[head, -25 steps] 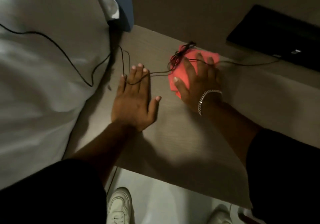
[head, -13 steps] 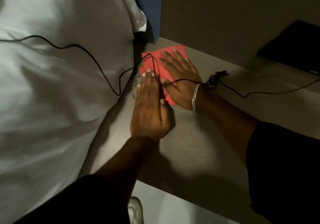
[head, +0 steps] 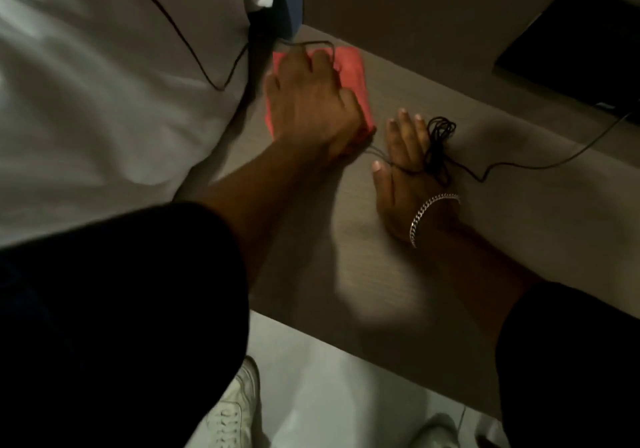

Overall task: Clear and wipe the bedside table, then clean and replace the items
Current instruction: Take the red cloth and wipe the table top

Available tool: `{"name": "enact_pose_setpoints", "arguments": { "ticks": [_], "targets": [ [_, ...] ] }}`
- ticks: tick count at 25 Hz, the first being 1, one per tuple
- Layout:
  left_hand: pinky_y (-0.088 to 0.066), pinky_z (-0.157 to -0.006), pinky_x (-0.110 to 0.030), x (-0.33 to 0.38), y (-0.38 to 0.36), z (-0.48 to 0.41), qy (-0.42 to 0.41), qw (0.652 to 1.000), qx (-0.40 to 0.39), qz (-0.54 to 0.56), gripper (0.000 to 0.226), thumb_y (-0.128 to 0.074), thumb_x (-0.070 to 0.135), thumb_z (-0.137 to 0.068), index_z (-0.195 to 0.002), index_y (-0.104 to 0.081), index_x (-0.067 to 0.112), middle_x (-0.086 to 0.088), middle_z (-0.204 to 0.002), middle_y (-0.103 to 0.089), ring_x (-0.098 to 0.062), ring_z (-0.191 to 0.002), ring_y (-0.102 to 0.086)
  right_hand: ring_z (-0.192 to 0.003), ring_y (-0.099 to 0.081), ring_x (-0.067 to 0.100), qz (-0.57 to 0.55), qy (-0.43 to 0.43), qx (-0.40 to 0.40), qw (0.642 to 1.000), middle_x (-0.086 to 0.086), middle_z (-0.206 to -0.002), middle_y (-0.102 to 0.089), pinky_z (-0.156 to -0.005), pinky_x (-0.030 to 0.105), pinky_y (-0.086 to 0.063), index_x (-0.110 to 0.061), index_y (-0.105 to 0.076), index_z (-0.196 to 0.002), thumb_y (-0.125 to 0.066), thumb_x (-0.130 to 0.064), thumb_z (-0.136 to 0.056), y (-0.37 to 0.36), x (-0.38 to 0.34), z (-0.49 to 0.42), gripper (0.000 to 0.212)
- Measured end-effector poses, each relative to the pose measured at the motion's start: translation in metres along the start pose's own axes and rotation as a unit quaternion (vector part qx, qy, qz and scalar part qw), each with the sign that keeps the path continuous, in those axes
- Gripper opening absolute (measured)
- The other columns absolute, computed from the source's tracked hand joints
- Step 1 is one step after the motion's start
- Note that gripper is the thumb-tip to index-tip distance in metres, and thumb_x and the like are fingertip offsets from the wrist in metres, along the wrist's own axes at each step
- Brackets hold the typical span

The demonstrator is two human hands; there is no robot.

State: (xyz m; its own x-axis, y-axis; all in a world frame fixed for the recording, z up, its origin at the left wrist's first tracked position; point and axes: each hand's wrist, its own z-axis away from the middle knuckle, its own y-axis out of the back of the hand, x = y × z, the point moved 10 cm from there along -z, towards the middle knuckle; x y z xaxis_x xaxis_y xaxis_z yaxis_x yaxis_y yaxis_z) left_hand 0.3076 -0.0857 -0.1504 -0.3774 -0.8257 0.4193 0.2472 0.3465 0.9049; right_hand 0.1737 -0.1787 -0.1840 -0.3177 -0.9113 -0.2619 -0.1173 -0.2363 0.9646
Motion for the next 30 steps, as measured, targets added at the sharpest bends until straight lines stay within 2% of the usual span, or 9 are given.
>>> {"name": "enact_pose_setpoints", "arguments": {
  "ticks": [2, 7, 14, 17, 21, 23, 25, 28, 30],
  "targets": [
    [-0.017, -0.118, -0.055, 0.013, -0.011, -0.010, -0.044, 0.998, -0.022, 0.026, 0.061, -0.033, 0.045, -0.089, -0.140, -0.039, 0.011, -0.016, -0.147, -0.043, -0.033, -0.138, -0.035, -0.148, -0.011, 0.028, 0.011, -0.008, 0.005, 1.000, 0.013, -0.159, -0.017, -0.121, 0.044, -0.012, -0.005, -0.023, -0.147, -0.029, -0.034, -0.092, 0.002, 0.003, 0.000, 0.063],
    [-0.010, -0.120, -0.052, -0.011, -0.011, 0.050, -0.145, 0.987, -0.028, -0.057, 0.080, -0.025, 0.064, -0.090, -0.148, -0.032, 0.009, -0.012, -0.155, -0.037, -0.025, -0.147, -0.027, -0.147, -0.016, 0.030, 0.014, -0.009, 0.025, 1.000, 0.016, -0.157, -0.023, -0.119, 0.045, -0.019, -0.002, -0.027, -0.146, -0.036, -0.024, -0.092, 0.009, 0.002, 0.001, 0.059],
    [-0.008, -0.122, -0.052, -0.057, -0.001, 0.158, -0.116, 0.987, -0.071, -0.085, 0.095, -0.023, 0.074, -0.083, -0.151, -0.025, 0.006, -0.016, -0.159, -0.026, -0.027, -0.150, -0.016, -0.146, -0.017, 0.031, 0.016, -0.002, 0.028, 0.999, 0.017, -0.157, -0.024, -0.117, 0.045, -0.020, -0.003, -0.026, -0.146, -0.036, -0.026, -0.091, 0.009, 0.000, 0.000, 0.060],
    [-0.007, -0.121, -0.053, -0.028, -0.022, 0.183, -0.084, 0.989, -0.074, -0.096, 0.080, -0.026, 0.061, -0.090, -0.152, -0.023, 0.010, -0.016, -0.160, -0.023, -0.028, -0.151, -0.013, -0.146, -0.017, 0.031, 0.031, 0.001, 0.020, 0.999, 0.017, -0.157, -0.024, -0.118, 0.042, -0.017, -0.003, -0.027, -0.146, -0.034, -0.028, -0.091, 0.009, 0.003, 0.000, 0.060],
    [-0.007, -0.120, -0.054, 0.021, -0.047, 0.159, -0.055, 0.993, -0.047, -0.097, 0.067, -0.027, 0.049, -0.093, -0.153, -0.024, 0.019, -0.011, -0.161, -0.024, -0.029, -0.151, -0.014, -0.146, -0.018, 0.028, 0.013, 0.006, 0.010, 1.000, 0.014, -0.157, -0.026, -0.120, 0.041, -0.017, -0.005, -0.031, -0.145, -0.031, -0.025, -0.093, 0.010, 0.005, -0.002, 0.056],
    [-0.008, -0.120, -0.055, 0.020, -0.050, 0.161, -0.078, 0.991, -0.040, -0.104, 0.066, -0.028, 0.049, -0.093, -0.152, -0.026, 0.020, -0.012, -0.160, -0.026, -0.031, -0.150, -0.016, -0.147, -0.017, 0.025, 0.011, 0.004, 0.003, 1.000, 0.010, -0.158, -0.024, -0.120, 0.036, -0.015, -0.008, -0.030, -0.146, -0.031, -0.021, -0.094, 0.013, 0.008, -0.002, 0.053],
    [-0.011, -0.119, -0.056, 0.022, -0.052, 0.186, -0.111, 0.987, -0.026, -0.113, 0.066, -0.030, 0.049, -0.092, -0.151, -0.030, 0.020, -0.013, -0.159, -0.030, -0.032, -0.149, -0.019, -0.148, -0.012, 0.022, 0.008, 0.021, -0.042, 0.999, 0.007, -0.159, -0.019, -0.121, 0.034, -0.011, -0.011, -0.026, -0.148, -0.033, -0.017, -0.095, 0.014, 0.010, -0.004, 0.053],
    [-0.012, -0.117, -0.059, 0.067, -0.071, 0.243, -0.174, 0.981, -0.034, -0.084, 0.067, -0.040, 0.048, -0.086, -0.147, -0.038, 0.019, -0.015, -0.156, -0.035, -0.035, -0.148, -0.022, -0.149, -0.007, 0.023, 0.016, 0.045, -0.109, 0.993, 0.007, -0.161, -0.012, -0.122, 0.038, -0.009, -0.011, -0.020, -0.149, -0.035, -0.015, -0.095, 0.015, 0.015, 0.001, 0.056],
    [-0.013, -0.117, -0.058, 0.096, -0.086, 0.275, -0.220, 0.971, -0.062, -0.069, 0.068, -0.044, 0.049, -0.085, -0.147, -0.039, 0.020, -0.015, -0.155, -0.037, -0.036, -0.147, -0.023, -0.149, -0.007, 0.024, 0.035, 0.057, -0.116, 0.991, 0.007, -0.161, -0.010, -0.121, 0.038, -0.009, -0.011, -0.018, -0.150, -0.036, -0.017, -0.096, 0.015, 0.016, 0.016, 0.057]
  ]
}}
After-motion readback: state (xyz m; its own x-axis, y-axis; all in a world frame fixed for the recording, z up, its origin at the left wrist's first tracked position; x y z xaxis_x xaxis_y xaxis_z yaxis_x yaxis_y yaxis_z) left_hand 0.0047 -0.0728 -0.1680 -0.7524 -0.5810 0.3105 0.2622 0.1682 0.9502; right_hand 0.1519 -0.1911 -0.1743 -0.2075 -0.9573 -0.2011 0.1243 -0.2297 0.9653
